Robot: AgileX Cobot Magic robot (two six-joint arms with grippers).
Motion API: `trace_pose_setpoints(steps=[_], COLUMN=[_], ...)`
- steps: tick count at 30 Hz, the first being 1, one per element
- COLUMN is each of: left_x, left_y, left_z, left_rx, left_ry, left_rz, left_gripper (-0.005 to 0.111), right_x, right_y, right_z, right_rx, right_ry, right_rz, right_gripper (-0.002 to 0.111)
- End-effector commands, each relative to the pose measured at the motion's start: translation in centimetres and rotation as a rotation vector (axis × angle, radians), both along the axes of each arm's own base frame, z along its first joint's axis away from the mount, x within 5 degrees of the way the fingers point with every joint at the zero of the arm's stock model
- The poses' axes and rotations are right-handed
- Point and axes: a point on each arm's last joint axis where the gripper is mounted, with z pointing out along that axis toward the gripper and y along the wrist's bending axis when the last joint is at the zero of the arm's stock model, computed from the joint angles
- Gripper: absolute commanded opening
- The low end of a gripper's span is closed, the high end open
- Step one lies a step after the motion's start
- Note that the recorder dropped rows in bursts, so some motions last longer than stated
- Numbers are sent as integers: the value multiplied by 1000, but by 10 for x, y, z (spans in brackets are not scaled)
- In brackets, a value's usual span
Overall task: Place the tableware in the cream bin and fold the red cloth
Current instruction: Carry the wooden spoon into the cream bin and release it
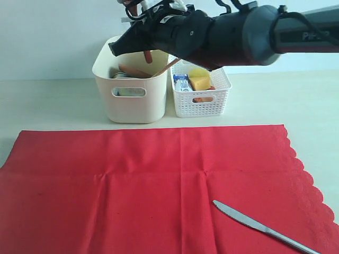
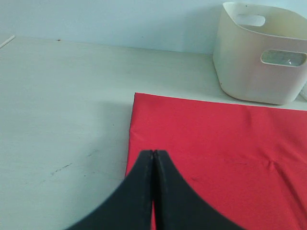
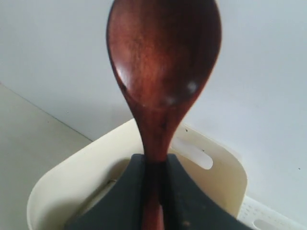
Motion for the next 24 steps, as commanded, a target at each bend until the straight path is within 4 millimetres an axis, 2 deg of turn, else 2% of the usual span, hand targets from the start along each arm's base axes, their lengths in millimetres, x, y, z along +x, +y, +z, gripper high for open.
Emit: trace_pose_setpoints(steps=[1,3,6,9,12,14,16,24], left_x=[0,0,0,0,0,0,0,0], left_y=[0,0,0,0,0,0,0,0], left_z=[0,0,0,0,0,0,0,0], left_rx=[1,1,1,1,1,1,1,1], left_ry=[-13,-13,-13,-13,-13,-13,-13,-13], left_rz=[1,1,1,1,1,1,1,1], left_gripper=[0,0,0,0,0,0,0,0], right_x=[18,26,34,38,39,38,35,5], right_y=[13,19,24,23,22,21,21,20], right_z=[-14,-26,-42,-53,-54,-49,-39,17], right_rx=[14,9,-57,-100,-102,-98,-84,-76], right_ry=[-16,-13,-42,-42,-34,-36,-20,117], right_rz=[-9,-8,15,13,13,18,30,203], right_gripper=[0,2,13,33,56,68,73,68])
